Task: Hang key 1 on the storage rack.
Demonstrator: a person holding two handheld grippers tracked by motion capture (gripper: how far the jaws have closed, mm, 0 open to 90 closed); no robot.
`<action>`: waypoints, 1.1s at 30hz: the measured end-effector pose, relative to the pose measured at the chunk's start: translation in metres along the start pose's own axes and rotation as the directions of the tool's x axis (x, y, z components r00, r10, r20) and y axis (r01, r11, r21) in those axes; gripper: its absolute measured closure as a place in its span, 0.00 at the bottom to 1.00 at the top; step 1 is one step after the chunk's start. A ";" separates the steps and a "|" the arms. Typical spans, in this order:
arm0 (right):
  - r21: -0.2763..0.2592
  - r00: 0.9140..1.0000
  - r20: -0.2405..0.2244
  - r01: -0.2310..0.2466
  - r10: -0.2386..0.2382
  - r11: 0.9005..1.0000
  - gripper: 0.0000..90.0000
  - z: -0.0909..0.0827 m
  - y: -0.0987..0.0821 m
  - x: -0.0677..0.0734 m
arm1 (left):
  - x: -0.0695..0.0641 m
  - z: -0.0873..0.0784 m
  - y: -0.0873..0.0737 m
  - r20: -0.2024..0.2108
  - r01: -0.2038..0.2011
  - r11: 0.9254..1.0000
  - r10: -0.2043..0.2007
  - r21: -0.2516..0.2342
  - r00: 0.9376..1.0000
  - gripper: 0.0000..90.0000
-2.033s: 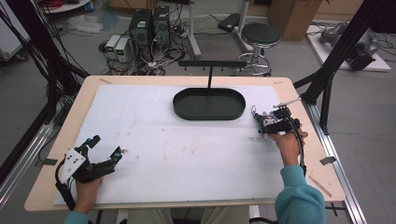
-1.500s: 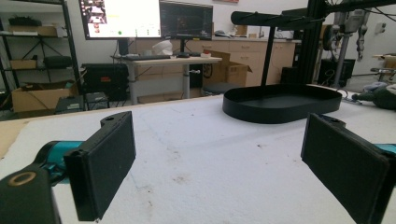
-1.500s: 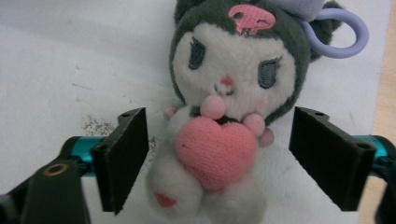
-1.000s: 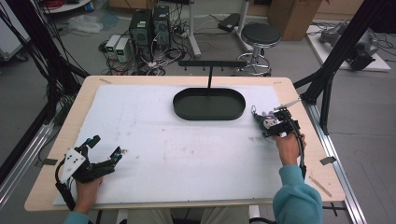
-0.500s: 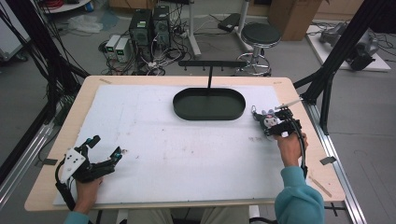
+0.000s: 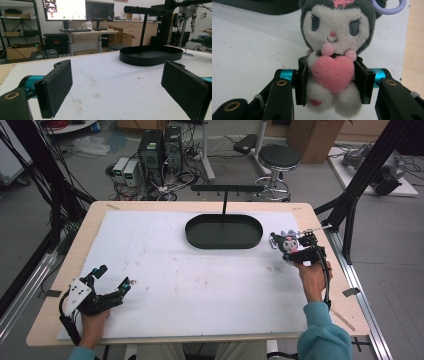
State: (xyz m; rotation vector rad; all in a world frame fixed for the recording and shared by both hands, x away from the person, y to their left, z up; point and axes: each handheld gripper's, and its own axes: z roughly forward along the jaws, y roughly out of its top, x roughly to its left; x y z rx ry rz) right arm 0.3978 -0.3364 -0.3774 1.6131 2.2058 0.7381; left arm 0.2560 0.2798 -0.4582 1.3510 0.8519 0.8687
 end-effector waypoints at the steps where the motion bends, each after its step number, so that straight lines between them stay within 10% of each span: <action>1: -0.010 1.000 -0.004 0.007 -0.007 1.000 0.59 -0.002 0.001 0.001 | 0.000 0.000 0.000 0.000 -0.001 1.000 0.001 0.000 1.000 0.12; 14: -0.213 0.984 -0.119 0.106 -0.134 0.971 0.59 -0.022 0.023 0.027 | 0.000 0.000 0.000 -0.001 -0.002 1.000 0.002 -0.002 1.000 0.12; 33: -0.295 0.957 -0.160 0.189 -0.243 0.937 0.59 -0.023 0.047 0.054 | 0.000 0.000 0.000 -0.001 -0.003 1.000 0.003 -0.003 1.000 0.12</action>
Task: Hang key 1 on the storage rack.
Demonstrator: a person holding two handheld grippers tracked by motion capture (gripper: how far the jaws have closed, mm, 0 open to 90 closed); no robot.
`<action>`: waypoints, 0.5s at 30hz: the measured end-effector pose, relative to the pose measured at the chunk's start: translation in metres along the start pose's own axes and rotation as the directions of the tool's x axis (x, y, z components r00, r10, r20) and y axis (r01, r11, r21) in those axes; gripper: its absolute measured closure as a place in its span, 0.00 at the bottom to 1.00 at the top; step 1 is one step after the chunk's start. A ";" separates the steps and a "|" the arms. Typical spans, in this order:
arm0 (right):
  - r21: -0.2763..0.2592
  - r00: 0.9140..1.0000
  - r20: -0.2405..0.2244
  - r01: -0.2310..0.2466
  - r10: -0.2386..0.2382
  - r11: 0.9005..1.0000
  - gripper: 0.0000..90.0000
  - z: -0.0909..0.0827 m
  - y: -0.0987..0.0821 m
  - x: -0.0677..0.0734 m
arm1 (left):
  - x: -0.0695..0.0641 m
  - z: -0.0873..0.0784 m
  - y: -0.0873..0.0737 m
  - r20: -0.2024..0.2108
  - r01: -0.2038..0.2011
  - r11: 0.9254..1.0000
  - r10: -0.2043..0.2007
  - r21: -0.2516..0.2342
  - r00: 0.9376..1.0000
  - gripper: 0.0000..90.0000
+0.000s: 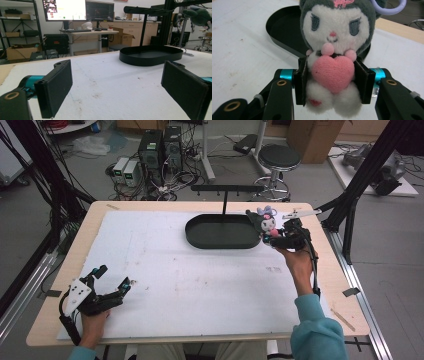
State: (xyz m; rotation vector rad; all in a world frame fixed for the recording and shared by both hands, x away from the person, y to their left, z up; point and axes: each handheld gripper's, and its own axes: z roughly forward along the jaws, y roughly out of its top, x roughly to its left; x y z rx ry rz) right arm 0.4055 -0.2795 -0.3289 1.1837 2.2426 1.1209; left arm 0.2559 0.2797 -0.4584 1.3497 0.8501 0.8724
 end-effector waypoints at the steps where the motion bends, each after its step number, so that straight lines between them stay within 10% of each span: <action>1: -0.001 1.000 -0.002 0.006 -0.006 1.000 0.59 0.001 0.002 0.002 | 0.000 0.000 0.000 0.000 0.000 1.000 0.000 -0.001 1.000 0.12; 15: -0.018 0.998 -0.028 0.051 -0.051 0.999 0.59 0.014 0.029 0.017 | 0.000 0.000 0.000 0.000 0.000 1.000 0.000 -0.001 1.000 0.12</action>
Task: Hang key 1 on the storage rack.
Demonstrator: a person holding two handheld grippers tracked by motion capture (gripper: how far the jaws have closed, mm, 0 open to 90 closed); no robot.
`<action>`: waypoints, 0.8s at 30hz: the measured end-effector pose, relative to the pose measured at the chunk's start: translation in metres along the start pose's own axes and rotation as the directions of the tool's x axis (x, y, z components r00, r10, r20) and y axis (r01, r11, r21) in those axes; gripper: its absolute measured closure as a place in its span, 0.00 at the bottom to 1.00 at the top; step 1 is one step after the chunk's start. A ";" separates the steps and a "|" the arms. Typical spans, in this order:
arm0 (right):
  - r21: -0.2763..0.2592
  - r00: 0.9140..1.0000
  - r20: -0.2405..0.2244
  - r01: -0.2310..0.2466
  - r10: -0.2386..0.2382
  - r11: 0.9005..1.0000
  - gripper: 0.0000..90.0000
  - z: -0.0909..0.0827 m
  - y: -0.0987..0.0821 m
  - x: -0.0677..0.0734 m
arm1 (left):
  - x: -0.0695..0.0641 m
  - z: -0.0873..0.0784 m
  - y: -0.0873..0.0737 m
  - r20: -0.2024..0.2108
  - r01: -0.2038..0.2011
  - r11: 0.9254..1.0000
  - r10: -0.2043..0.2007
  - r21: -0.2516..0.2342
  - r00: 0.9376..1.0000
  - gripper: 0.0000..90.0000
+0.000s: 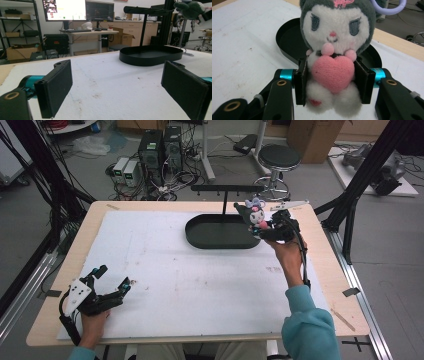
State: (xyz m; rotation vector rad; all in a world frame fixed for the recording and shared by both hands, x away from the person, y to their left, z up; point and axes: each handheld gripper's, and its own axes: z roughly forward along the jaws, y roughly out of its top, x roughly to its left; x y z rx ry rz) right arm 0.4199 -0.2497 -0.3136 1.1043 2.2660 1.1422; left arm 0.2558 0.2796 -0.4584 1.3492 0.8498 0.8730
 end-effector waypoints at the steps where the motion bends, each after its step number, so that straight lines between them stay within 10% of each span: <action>1: -0.003 1.000 0.002 0.002 -0.002 1.000 0.59 0.001 0.001 0.000 | 0.000 0.000 0.000 0.000 0.000 1.000 0.000 0.000 1.000 0.12; 24: 0.036 0.998 0.056 0.029 -0.031 0.999 0.59 0.024 0.014 -0.014 | 0.000 0.000 0.000 0.000 0.002 1.000 -0.002 0.000 1.000 0.12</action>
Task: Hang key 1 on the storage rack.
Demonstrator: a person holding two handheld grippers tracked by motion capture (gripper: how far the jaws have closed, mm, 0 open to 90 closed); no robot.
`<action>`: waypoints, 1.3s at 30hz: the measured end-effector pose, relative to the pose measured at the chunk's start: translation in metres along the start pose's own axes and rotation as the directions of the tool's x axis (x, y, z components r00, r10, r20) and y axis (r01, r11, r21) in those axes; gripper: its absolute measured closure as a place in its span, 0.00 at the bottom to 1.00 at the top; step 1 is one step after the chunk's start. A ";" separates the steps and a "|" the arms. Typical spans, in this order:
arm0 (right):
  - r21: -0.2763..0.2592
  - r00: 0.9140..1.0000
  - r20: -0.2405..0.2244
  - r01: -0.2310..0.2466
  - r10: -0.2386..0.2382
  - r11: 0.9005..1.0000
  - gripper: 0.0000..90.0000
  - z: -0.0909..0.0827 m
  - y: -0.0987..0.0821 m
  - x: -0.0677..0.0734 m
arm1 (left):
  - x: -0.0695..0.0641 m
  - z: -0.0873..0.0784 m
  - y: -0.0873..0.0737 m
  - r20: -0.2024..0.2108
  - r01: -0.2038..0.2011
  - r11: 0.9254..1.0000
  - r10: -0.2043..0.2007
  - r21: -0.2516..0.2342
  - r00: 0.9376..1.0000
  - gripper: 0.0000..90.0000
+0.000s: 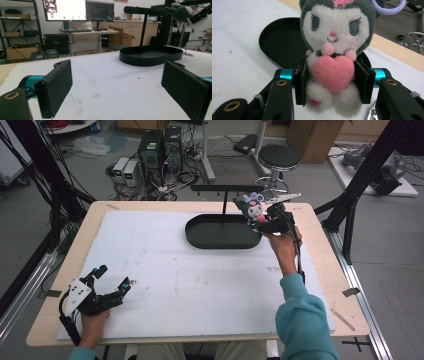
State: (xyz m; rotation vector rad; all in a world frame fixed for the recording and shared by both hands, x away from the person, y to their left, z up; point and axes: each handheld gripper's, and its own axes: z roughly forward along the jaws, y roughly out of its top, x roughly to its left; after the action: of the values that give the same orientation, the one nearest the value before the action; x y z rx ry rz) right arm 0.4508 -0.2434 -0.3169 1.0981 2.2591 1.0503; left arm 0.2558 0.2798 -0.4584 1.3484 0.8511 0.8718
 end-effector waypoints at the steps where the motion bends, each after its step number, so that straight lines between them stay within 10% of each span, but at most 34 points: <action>1: -0.002 1.000 -0.001 0.000 0.000 1.000 0.59 0.001 0.000 0.000 | 0.000 0.000 0.000 0.000 0.000 1.000 0.000 0.000 1.000 0.12; 39: 0.013 0.999 0.010 -0.053 0.053 0.999 0.59 0.028 0.001 -0.019 | 0.000 0.000 0.000 0.001 -0.001 1.000 0.001 0.002 1.000 0.12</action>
State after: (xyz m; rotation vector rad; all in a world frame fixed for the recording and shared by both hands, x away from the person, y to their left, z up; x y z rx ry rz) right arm 0.4806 -0.2454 -0.3332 1.1714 2.2440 1.0501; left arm 0.2558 0.2802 -0.4583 1.3513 0.8507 0.8716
